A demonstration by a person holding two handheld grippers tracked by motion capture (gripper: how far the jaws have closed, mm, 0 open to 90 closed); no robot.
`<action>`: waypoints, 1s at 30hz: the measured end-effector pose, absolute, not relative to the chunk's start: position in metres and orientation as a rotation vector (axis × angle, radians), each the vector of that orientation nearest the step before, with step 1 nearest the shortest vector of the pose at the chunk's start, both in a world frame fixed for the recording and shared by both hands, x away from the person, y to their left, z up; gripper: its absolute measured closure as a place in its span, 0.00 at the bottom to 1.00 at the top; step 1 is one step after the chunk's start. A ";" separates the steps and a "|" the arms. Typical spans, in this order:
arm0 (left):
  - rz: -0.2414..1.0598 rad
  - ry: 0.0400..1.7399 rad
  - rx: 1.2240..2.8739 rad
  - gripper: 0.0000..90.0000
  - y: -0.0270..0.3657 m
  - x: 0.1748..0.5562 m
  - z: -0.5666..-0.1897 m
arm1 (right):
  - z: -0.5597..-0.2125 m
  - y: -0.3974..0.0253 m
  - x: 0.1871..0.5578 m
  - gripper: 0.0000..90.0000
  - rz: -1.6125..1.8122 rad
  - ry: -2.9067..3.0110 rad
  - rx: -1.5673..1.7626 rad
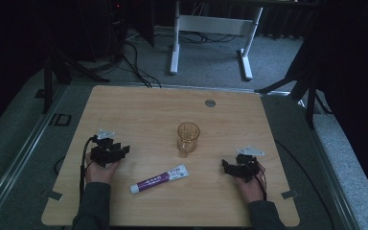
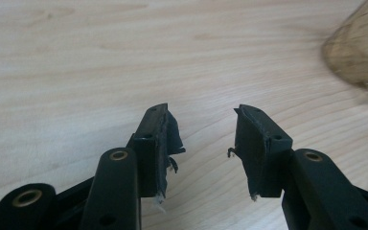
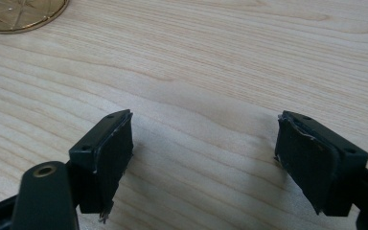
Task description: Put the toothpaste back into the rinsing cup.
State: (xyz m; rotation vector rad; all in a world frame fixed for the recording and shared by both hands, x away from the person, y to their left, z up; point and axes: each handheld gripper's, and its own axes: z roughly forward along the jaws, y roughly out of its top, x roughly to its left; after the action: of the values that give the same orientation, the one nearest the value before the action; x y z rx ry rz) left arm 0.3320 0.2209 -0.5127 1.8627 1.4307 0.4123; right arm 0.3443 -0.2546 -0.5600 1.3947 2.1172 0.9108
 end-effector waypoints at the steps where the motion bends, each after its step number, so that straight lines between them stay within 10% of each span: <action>1: 0.412 1.431 1.863 0.63 0.221 0.332 -0.513 | -0.560 -0.255 0.344 0.23 0.911 2.117 1.395; 30: 0.425 1.231 1.988 0.62 0.192 0.323 -0.473 | -0.560 -0.254 0.344 0.23 0.912 2.114 1.399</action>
State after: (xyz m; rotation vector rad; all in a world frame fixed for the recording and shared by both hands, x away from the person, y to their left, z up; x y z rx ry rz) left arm 0.3235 0.1917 -0.4731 1.9882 1.2312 0.4245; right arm 0.3436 -0.2542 -0.5599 1.3994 2.1142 0.9123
